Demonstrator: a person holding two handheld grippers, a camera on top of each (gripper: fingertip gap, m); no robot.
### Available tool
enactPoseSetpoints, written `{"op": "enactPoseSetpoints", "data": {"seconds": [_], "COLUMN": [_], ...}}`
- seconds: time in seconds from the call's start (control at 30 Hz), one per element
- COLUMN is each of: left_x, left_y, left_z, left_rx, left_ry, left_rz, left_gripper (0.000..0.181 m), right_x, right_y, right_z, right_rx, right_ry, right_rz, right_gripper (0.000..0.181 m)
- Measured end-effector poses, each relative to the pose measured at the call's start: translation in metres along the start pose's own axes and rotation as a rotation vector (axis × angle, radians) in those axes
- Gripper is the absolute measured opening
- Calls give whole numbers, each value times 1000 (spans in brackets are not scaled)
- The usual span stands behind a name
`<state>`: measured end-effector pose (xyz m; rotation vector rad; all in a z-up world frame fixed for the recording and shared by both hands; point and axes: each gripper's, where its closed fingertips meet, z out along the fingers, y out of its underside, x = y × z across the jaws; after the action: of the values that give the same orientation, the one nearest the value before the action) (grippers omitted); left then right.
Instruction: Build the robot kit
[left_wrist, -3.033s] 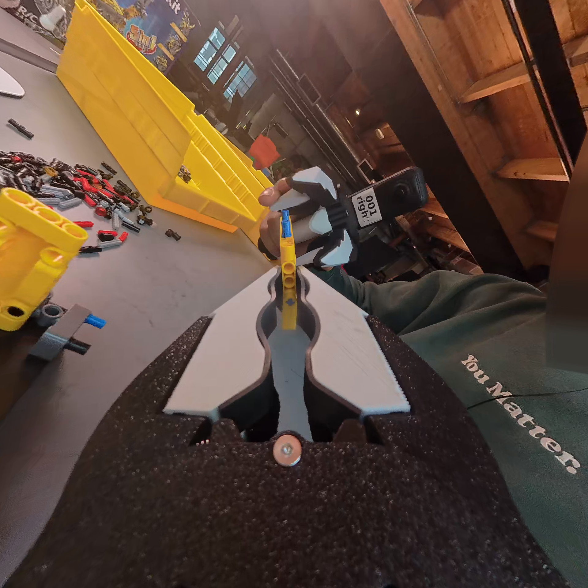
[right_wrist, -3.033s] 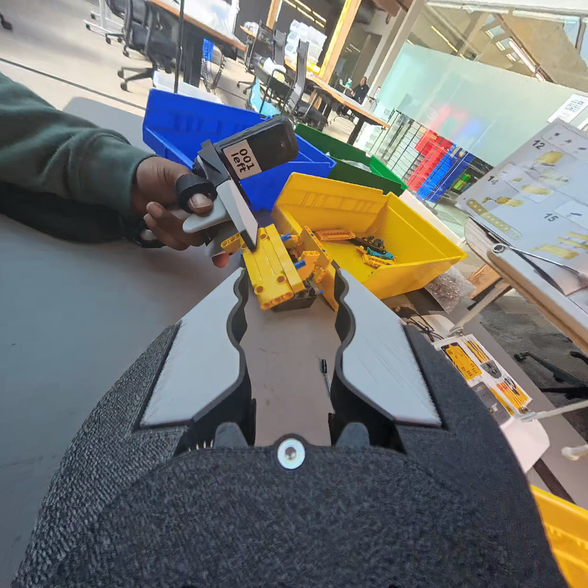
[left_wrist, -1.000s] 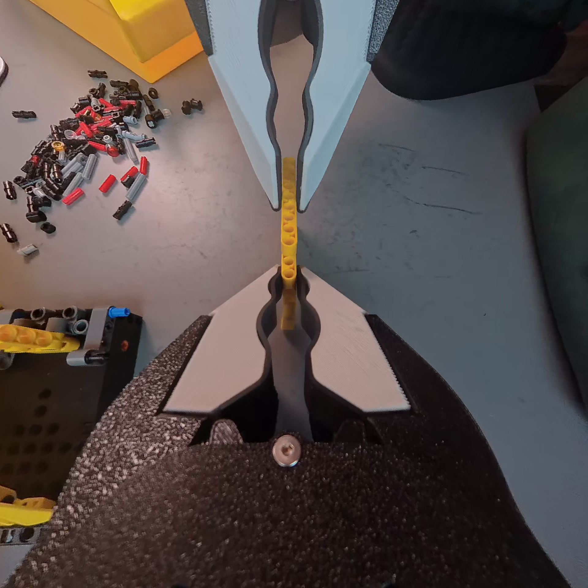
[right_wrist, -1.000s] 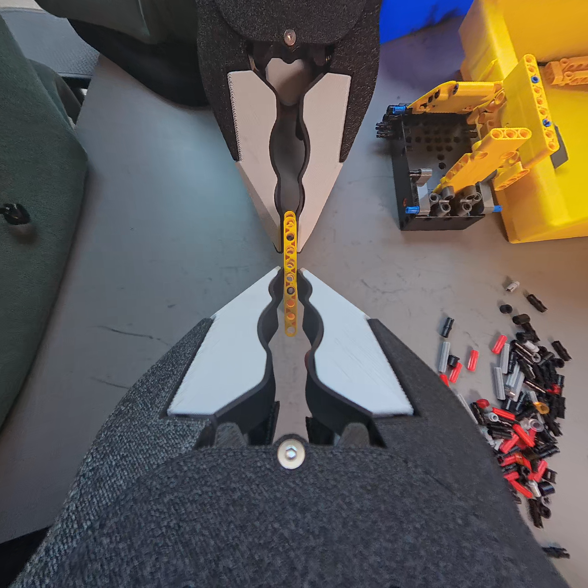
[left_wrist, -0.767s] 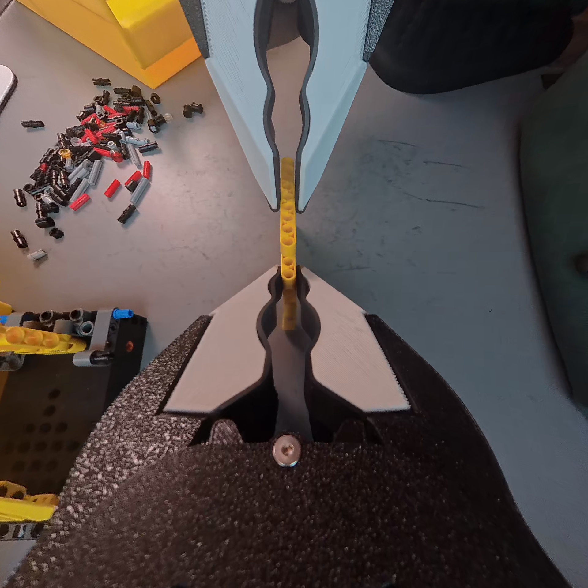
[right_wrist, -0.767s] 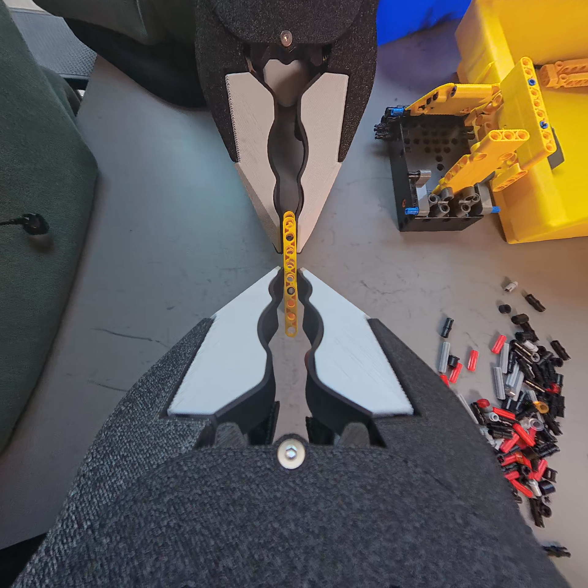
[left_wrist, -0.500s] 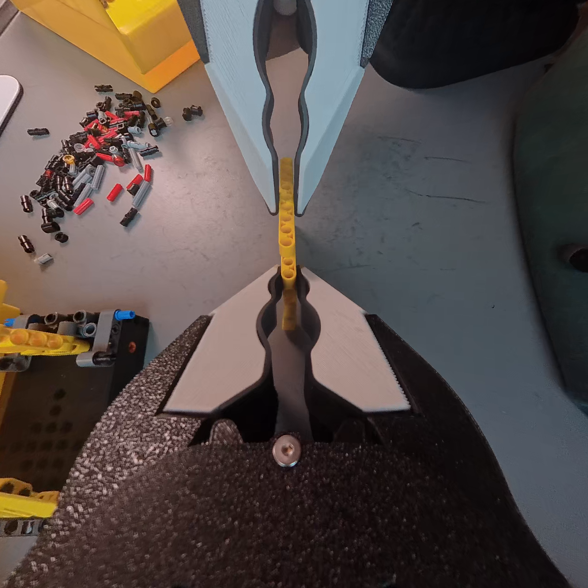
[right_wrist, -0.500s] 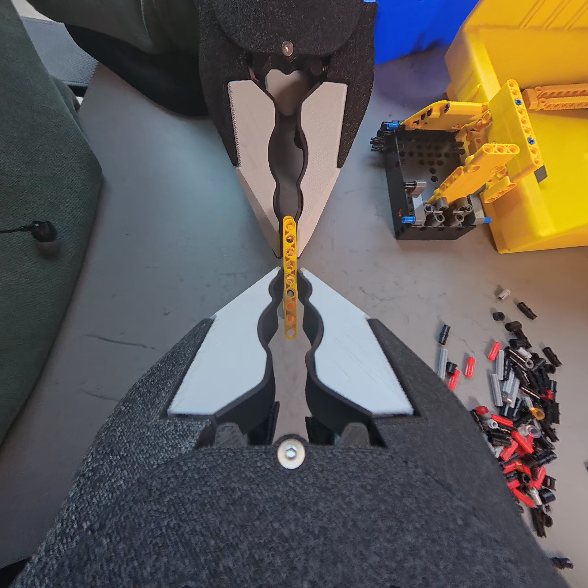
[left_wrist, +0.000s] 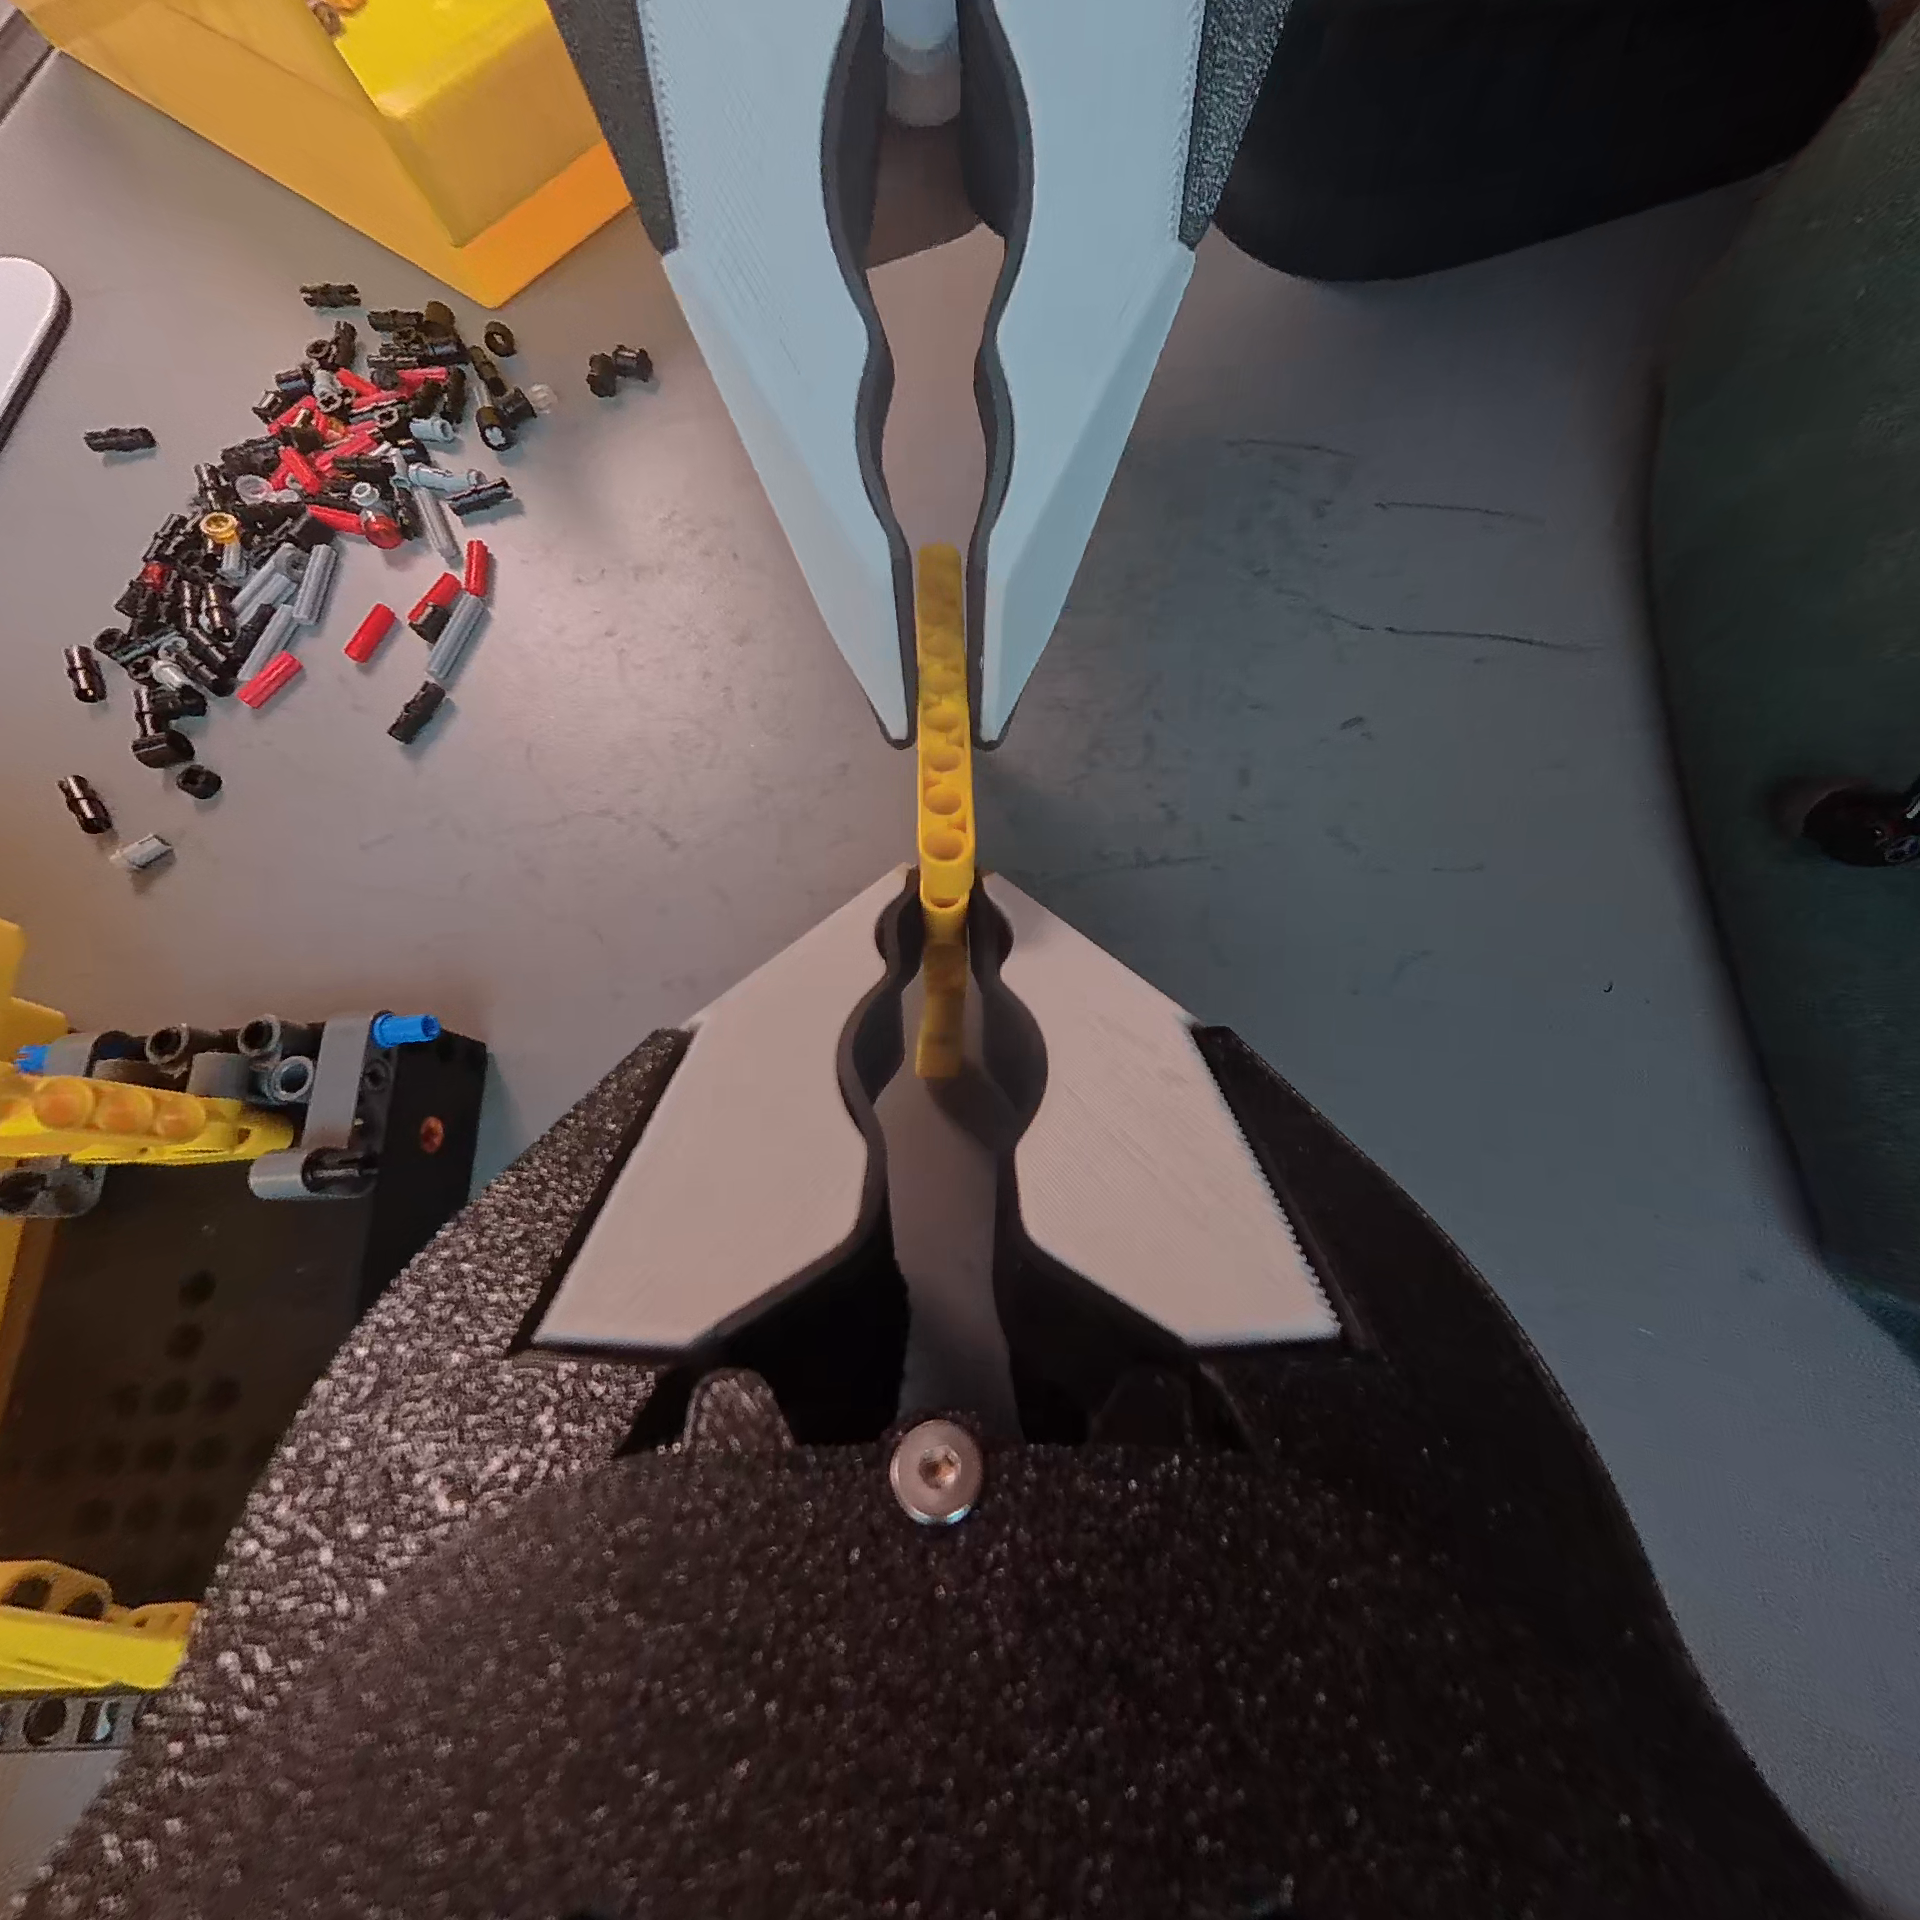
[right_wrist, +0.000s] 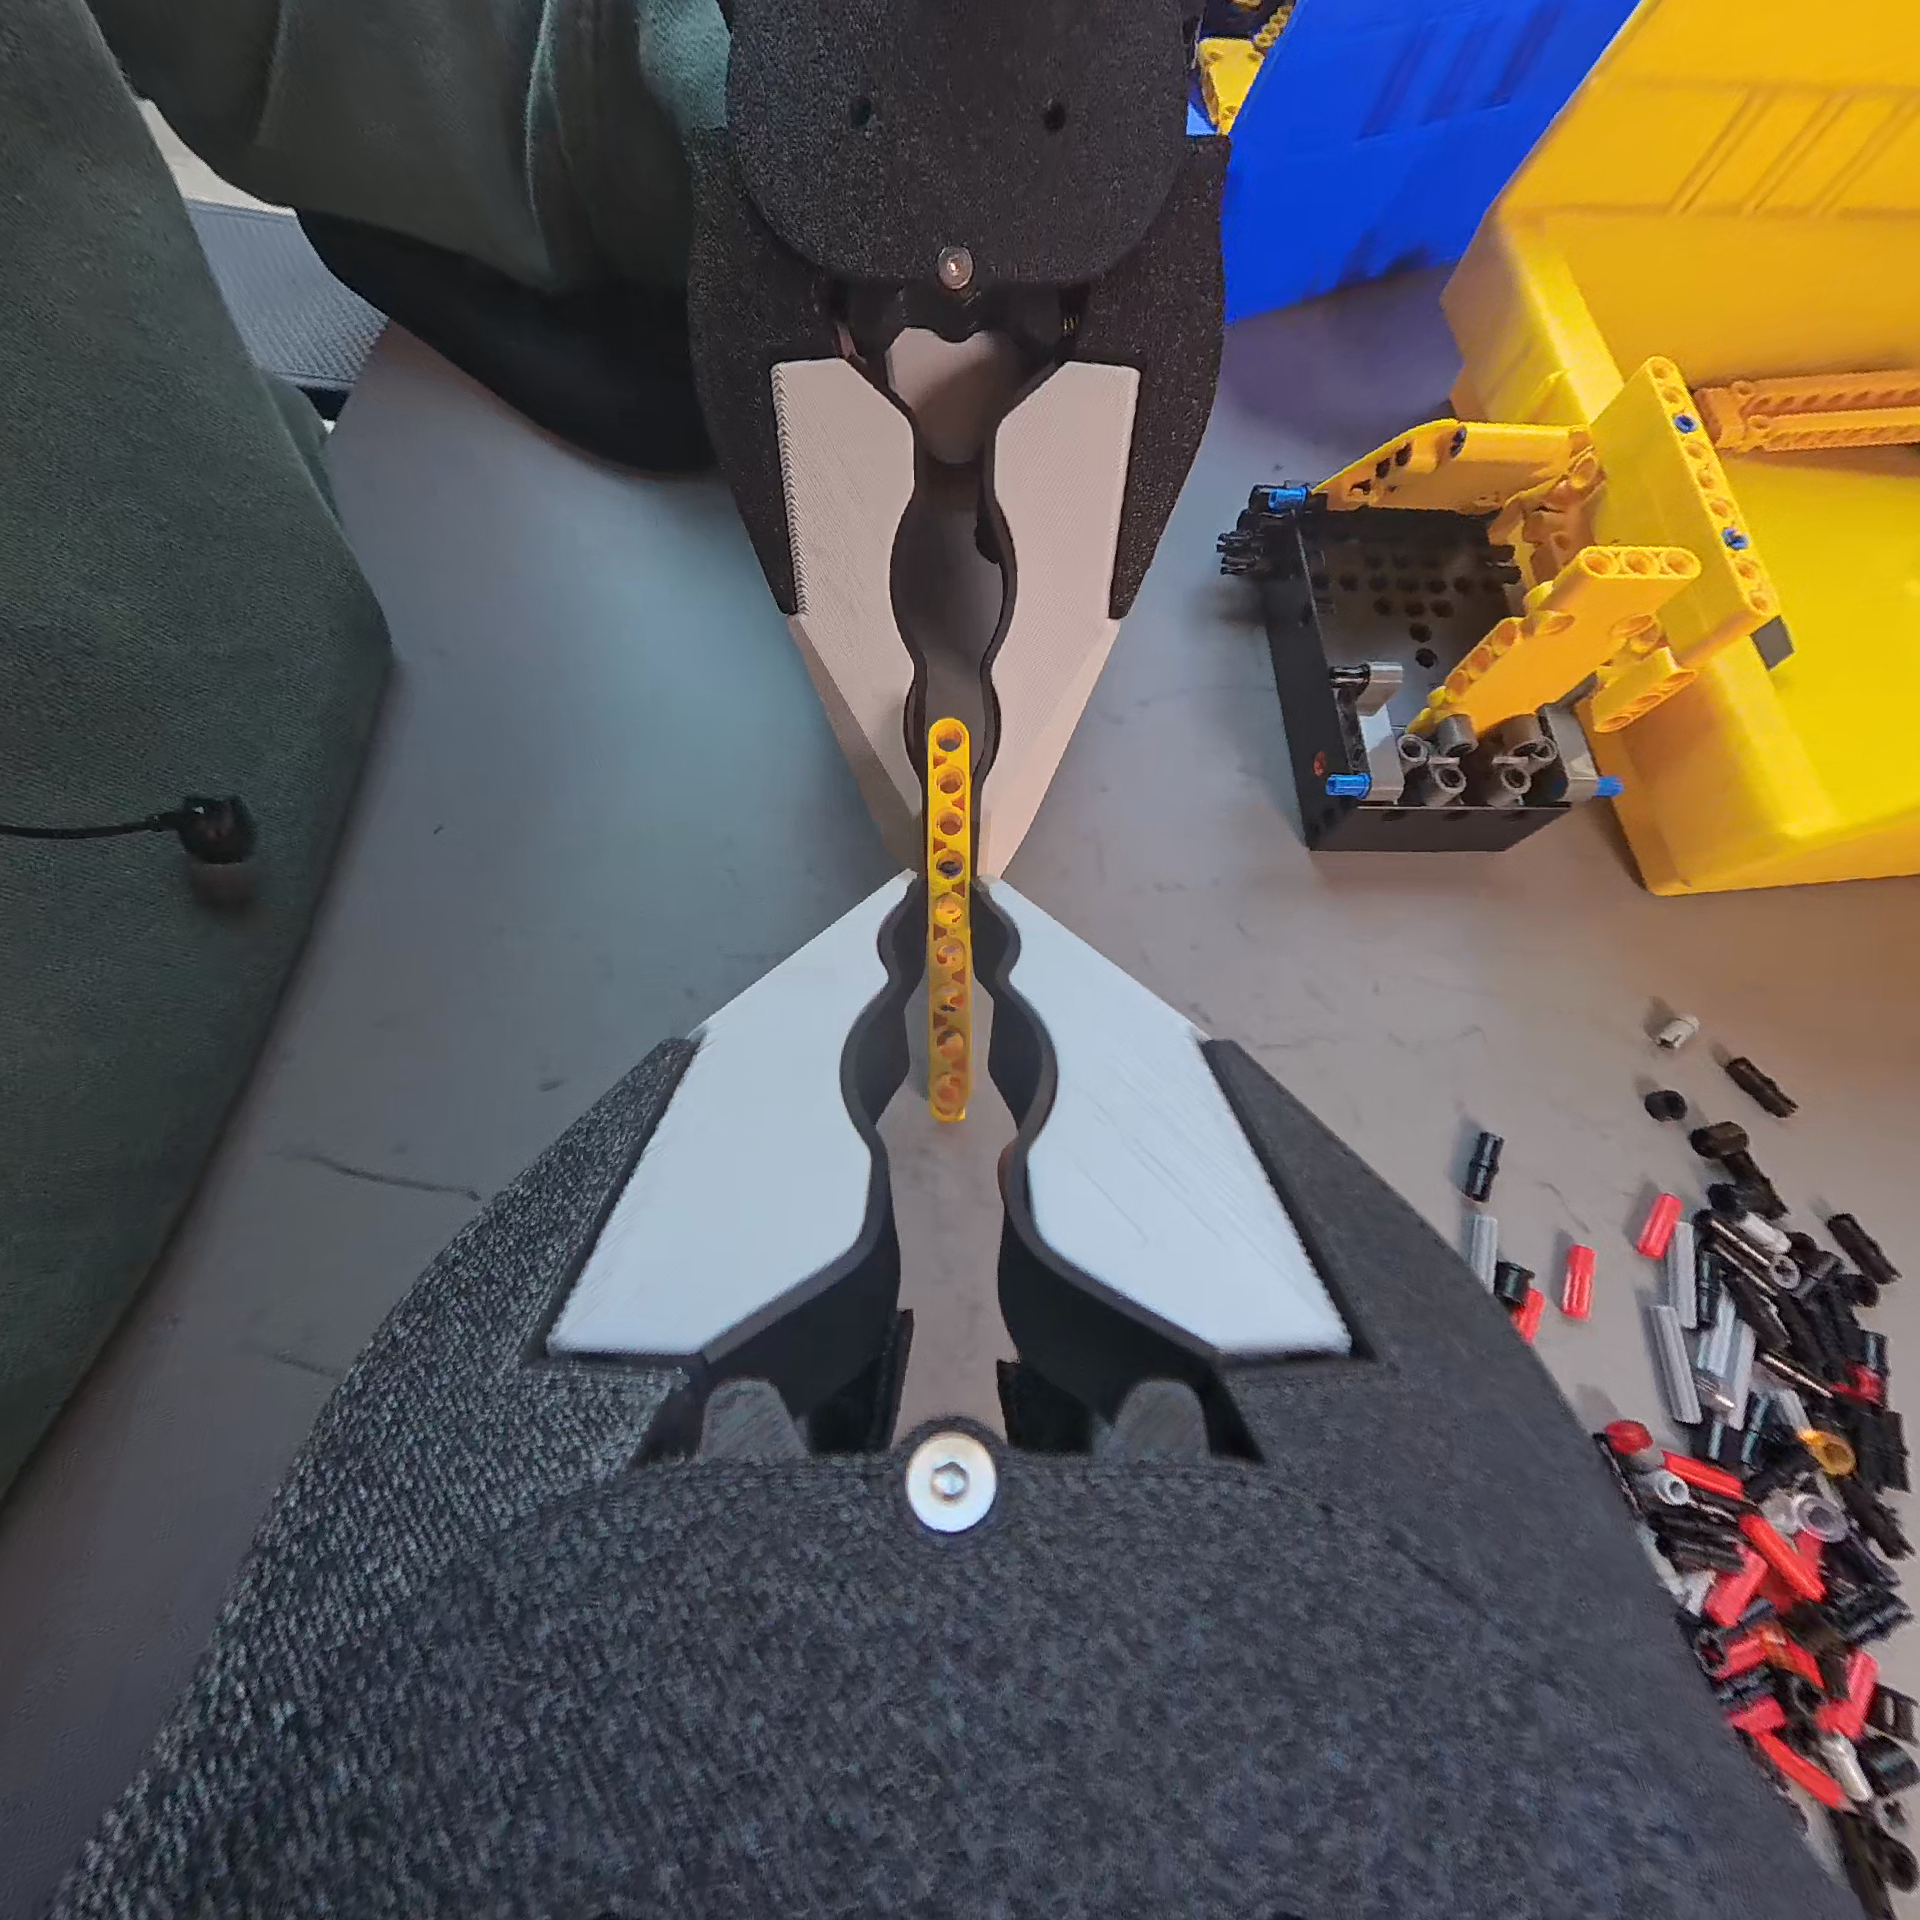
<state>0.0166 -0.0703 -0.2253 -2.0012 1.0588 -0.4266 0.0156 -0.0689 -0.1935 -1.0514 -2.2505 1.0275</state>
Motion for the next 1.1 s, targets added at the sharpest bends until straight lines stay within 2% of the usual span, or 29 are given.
{"op": "enactPoseSetpoints", "data": {"seconds": [0.57, 0.9, 1.1], "left_x": [0, -1, -1], "left_y": [1, 1, 1], "left_z": [-1, -1, -1], "left_rx": [2, 1, 1], "left_ry": [8, 6, 7], "left_rz": [-12, -16, -13], "left_gripper": [6, 6, 6], "right_x": [1, 2, 1], "right_y": [-4, -2, -2], "right_z": [5, 5, 6], "right_rx": [119, 130, 118], "right_ry": [18, -13, 11], "right_rz": [22, 81, 51], "right_gripper": [7, 8, 7]}}
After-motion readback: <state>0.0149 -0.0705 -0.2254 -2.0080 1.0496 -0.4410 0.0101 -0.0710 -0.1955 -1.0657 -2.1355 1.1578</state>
